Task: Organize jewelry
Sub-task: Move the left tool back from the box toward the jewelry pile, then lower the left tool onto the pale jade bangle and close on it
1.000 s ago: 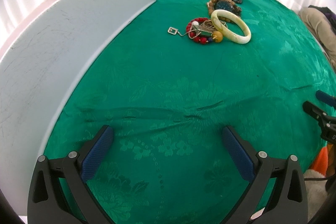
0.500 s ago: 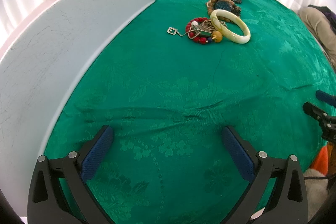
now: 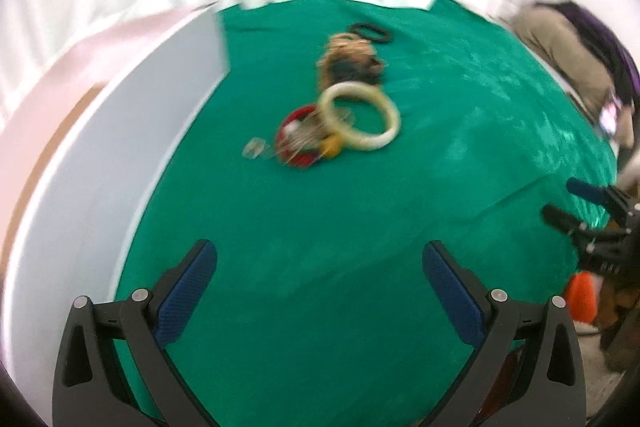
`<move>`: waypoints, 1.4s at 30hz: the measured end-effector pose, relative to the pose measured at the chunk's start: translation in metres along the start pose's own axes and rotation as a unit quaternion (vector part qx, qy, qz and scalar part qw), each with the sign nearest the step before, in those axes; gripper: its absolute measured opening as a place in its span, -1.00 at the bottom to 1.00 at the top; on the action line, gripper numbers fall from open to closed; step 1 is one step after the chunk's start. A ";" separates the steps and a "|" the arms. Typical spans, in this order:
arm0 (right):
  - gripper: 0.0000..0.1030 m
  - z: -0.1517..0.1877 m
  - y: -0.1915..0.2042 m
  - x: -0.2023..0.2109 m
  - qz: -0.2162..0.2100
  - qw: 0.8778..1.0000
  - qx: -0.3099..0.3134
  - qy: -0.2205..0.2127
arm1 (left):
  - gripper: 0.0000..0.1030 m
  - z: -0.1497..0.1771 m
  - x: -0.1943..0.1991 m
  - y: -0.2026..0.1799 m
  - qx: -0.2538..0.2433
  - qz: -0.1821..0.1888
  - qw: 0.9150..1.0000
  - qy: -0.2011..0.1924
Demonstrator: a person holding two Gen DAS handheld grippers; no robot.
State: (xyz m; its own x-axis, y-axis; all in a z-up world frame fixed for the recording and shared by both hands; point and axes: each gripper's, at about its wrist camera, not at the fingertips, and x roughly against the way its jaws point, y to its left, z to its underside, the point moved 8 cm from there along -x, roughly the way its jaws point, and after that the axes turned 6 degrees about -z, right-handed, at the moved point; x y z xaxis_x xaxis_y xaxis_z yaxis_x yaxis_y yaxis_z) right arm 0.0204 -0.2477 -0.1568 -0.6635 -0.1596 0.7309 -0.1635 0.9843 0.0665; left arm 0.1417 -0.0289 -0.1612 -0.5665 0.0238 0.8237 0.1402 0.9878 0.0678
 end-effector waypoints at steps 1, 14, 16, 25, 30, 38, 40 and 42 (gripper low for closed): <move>0.71 0.002 0.000 -0.001 -0.003 1.000 -0.003 0.002 | 0.99 -0.010 -0.005 -0.009 -0.019 0.010 1.000 0.005; 0.71 0.016 0.010 0.008 -0.042 0.999 -0.017 -0.001 | 0.99 -0.095 -0.108 -0.043 -0.088 0.002 0.993 0.081; 0.71 0.018 0.009 0.006 -0.046 0.999 -0.022 0.001 | 0.99 -0.093 -0.118 -0.039 -0.081 -0.001 0.992 0.094; 0.71 0.020 0.008 0.002 -0.057 0.998 -0.031 0.006 | 0.99 -0.091 -0.134 -0.030 -0.052 0.005 0.992 0.117; 0.71 0.021 0.007 0.001 -0.058 0.998 -0.031 0.006 | 0.77 -0.094 -0.131 -0.030 -0.049 0.010 0.993 0.111; 0.72 0.025 0.006 -0.001 -0.060 0.998 -0.031 0.008 | 0.57 -0.097 -0.127 -0.030 -0.042 0.011 0.993 0.108; 0.72 0.025 0.006 0.000 -0.060 0.998 -0.031 0.008 | 0.57 -0.096 -0.126 -0.032 -0.036 0.012 0.993 0.109; 0.72 0.026 0.006 0.000 -0.059 0.998 -0.033 0.009 | 0.57 -0.096 -0.124 -0.030 -0.028 0.016 0.994 0.108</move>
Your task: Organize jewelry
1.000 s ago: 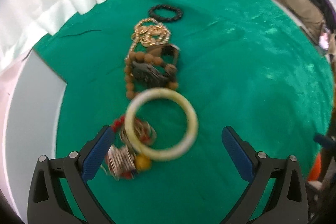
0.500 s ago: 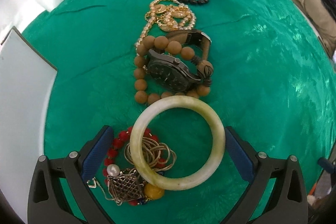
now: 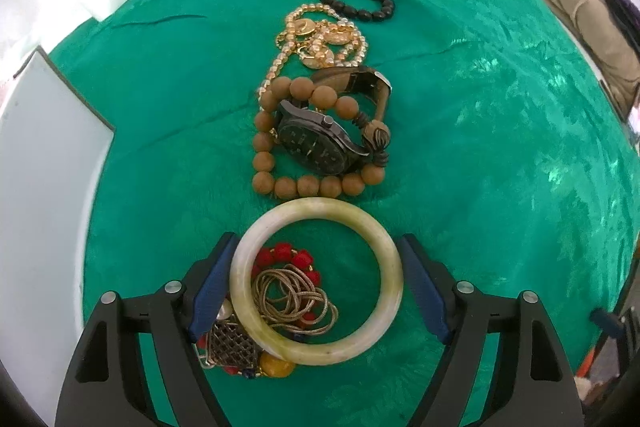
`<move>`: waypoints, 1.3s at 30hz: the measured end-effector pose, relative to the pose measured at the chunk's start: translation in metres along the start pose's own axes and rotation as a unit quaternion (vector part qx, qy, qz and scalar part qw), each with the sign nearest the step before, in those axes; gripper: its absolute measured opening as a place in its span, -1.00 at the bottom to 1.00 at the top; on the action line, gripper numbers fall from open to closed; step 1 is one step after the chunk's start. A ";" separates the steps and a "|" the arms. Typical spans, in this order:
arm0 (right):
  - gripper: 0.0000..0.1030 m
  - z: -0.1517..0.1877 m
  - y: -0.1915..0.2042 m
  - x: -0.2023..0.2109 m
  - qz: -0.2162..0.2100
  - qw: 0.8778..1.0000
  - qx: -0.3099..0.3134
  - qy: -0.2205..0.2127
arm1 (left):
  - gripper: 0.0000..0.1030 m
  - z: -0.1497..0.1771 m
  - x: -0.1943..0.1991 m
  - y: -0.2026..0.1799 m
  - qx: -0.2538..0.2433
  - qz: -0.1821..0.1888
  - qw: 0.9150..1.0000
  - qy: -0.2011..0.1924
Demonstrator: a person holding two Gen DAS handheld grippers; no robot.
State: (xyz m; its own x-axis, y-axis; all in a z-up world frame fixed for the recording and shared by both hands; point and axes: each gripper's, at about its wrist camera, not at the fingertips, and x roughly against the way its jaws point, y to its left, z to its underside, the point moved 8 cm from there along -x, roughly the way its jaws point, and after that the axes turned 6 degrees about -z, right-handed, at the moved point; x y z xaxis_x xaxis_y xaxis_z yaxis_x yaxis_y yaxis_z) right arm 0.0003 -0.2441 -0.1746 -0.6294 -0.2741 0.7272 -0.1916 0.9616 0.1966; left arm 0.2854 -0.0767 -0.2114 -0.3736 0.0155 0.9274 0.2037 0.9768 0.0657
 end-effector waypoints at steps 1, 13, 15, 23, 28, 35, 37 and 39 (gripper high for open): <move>0.72 0.000 0.000 0.000 0.000 1.000 -0.001 0.000 | 0.57 -0.001 -0.001 0.001 0.003 0.001 1.000 -0.001; 0.72 0.001 0.001 -0.001 0.001 1.000 -0.001 0.003 | 0.57 0.005 0.034 0.013 0.034 0.017 0.999 -0.031; 0.72 0.001 0.001 -0.001 0.001 1.000 0.000 0.004 | 0.57 0.008 0.042 0.015 0.038 0.018 0.998 -0.038; 0.71 0.001 0.003 -0.004 0.003 1.000 0.003 0.008 | 0.57 0.040 0.078 0.039 0.050 0.004 0.997 -0.060; 0.72 0.002 0.009 -0.006 -0.001 1.000 0.008 0.011 | 0.57 0.070 0.094 0.056 0.061 -0.005 0.996 -0.067; 0.71 -0.020 0.008 -0.008 -0.019 1.000 0.008 0.009 | 0.57 0.132 0.102 0.083 0.116 -0.020 0.991 -0.067; 0.72 -0.033 0.012 -0.013 -0.028 0.999 0.016 0.012 | 0.57 0.147 0.100 0.091 0.133 -0.020 0.989 -0.064; 0.71 -0.046 0.022 -0.023 -0.048 0.998 0.022 0.020 | 0.57 0.158 0.098 0.097 0.147 -0.021 0.987 -0.062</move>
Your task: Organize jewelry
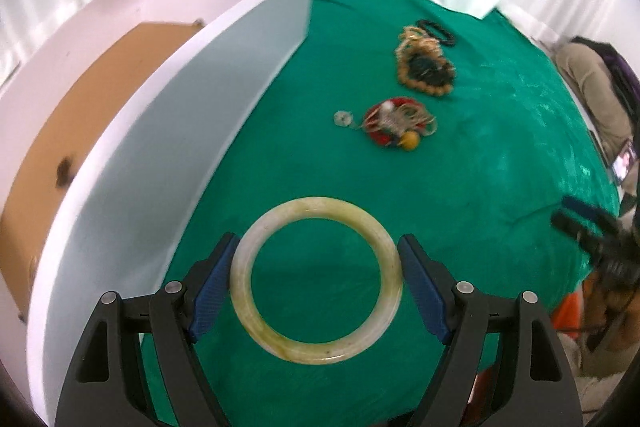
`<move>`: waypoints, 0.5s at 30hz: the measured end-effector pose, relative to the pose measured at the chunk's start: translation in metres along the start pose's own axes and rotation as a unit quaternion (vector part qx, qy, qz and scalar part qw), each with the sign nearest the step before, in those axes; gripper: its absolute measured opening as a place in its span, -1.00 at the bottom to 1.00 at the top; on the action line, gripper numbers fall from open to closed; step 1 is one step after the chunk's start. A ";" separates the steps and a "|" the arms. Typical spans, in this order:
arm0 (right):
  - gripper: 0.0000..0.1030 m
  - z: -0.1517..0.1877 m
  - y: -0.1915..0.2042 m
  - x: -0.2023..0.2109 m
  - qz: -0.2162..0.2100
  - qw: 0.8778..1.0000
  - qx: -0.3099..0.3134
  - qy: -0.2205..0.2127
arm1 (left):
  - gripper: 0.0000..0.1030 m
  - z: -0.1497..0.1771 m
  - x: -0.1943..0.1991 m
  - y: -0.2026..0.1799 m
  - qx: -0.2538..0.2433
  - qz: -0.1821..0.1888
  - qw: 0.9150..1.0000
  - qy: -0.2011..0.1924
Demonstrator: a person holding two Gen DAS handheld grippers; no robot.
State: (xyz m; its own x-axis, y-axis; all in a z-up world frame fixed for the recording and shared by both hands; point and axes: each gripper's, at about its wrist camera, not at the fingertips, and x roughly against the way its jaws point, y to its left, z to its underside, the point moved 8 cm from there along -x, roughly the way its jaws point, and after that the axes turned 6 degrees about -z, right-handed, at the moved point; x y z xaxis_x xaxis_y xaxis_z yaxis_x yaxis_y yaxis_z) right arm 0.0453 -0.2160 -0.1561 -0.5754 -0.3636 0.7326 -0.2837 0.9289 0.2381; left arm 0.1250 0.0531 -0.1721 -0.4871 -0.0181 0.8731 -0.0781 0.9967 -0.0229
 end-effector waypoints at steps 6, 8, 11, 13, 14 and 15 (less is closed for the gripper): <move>-0.15 -0.050 0.063 -0.050 -0.096 0.994 0.032 0.034 | 0.57 0.008 0.002 0.007 0.013 0.002 1.000 -0.010; -0.15 -0.065 0.092 -0.066 -0.118 0.991 0.058 0.032 | 0.57 0.009 0.004 0.007 0.013 0.003 1.000 -0.013; -0.15 -0.076 0.127 -0.085 -0.136 0.985 0.102 0.033 | 0.57 0.010 0.004 0.008 0.014 0.008 1.000 -0.015; -0.15 -0.083 0.144 -0.104 -0.120 0.982 0.141 0.036 | 0.57 0.011 0.005 0.008 0.015 0.010 1.000 -0.017; -0.15 -0.085 0.147 -0.111 -0.111 0.981 0.154 0.041 | 0.57 0.011 0.006 0.007 0.015 0.012 1.000 -0.018; -0.15 -0.086 0.147 -0.120 -0.094 0.980 0.169 0.048 | 0.57 0.013 0.007 0.008 0.015 0.013 1.000 -0.019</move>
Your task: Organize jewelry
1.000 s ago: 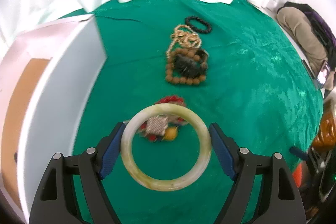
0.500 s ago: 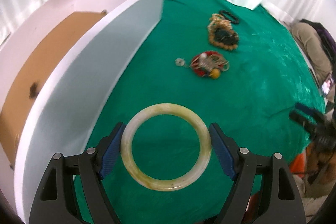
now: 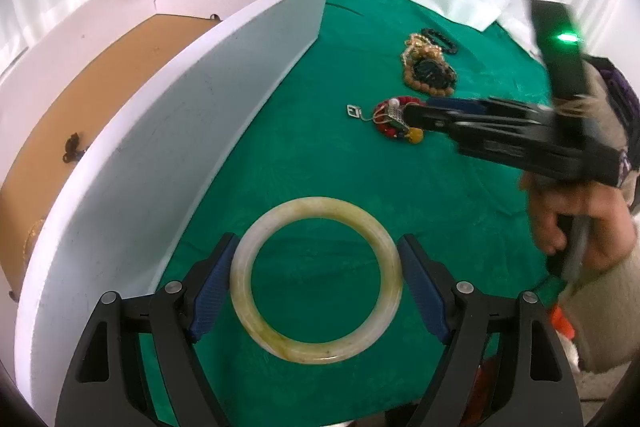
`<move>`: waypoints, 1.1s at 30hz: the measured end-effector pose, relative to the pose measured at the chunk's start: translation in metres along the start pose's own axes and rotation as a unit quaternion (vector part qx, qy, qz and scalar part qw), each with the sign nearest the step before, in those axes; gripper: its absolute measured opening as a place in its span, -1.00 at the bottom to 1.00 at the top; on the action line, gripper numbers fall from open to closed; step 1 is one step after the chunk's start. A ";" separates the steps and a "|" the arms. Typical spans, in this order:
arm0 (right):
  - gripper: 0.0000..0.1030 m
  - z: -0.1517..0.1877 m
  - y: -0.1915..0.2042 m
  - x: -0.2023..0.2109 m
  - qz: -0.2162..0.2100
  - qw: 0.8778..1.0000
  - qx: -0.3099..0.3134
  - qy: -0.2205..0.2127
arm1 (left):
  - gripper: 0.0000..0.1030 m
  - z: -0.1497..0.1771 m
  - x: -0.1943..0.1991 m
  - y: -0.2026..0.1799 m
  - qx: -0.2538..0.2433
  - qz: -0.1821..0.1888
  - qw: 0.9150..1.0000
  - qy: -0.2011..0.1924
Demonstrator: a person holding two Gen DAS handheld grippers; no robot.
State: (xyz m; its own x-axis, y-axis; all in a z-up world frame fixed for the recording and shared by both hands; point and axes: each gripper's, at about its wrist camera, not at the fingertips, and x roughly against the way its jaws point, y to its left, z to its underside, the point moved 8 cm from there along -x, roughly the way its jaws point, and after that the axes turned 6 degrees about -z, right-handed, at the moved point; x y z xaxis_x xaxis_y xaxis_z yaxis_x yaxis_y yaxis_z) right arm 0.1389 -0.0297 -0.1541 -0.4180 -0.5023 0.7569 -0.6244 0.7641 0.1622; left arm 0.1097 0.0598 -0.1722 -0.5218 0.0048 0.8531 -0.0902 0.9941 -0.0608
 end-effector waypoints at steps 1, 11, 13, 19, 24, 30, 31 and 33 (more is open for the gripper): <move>-0.15 -0.001 -0.005 -0.005 0.021 1.000 0.005 0.009 | 0.57 0.000 0.001 0.000 0.000 0.001 1.000 -0.001; -0.15 -0.002 0.001 0.003 -0.041 0.999 0.000 -0.002 | 0.57 0.004 0.001 0.006 0.011 0.009 1.000 -0.002; -0.15 -0.005 0.015 -0.003 -0.043 0.998 0.035 0.009 | 0.57 0.005 0.002 0.007 0.012 0.008 1.000 -0.001; -0.11 -0.005 0.009 -0.033 -0.025 0.998 0.048 0.046 | 0.57 0.004 0.002 0.007 0.015 0.010 1.000 -0.001; -0.93 -0.011 -0.010 -0.018 -0.073 0.997 -0.009 0.039 | 0.57 0.004 0.004 0.006 0.015 0.011 1.000 -0.003; -0.99 -0.019 -0.033 0.004 -0.061 0.996 -0.059 0.019 | 0.57 0.005 0.002 0.006 0.016 0.010 1.000 -0.004; -0.99 -0.018 -0.036 0.007 -0.052 0.997 -0.059 0.017 | 0.57 0.005 0.003 0.006 0.017 0.011 1.000 -0.004; -0.91 -0.018 -0.030 0.010 -0.026 0.999 -0.025 0.010 | 0.57 0.007 0.003 0.006 0.017 0.013 1.000 -0.003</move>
State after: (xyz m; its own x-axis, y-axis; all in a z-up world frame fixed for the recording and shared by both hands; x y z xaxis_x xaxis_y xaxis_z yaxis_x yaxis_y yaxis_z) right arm 0.1653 -0.0504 -0.1394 -0.3722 -0.5336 0.7594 -0.6110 0.7568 0.2323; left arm 0.1016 0.0647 -0.1735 -0.5291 0.0289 0.8481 -0.1051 0.9895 -0.0992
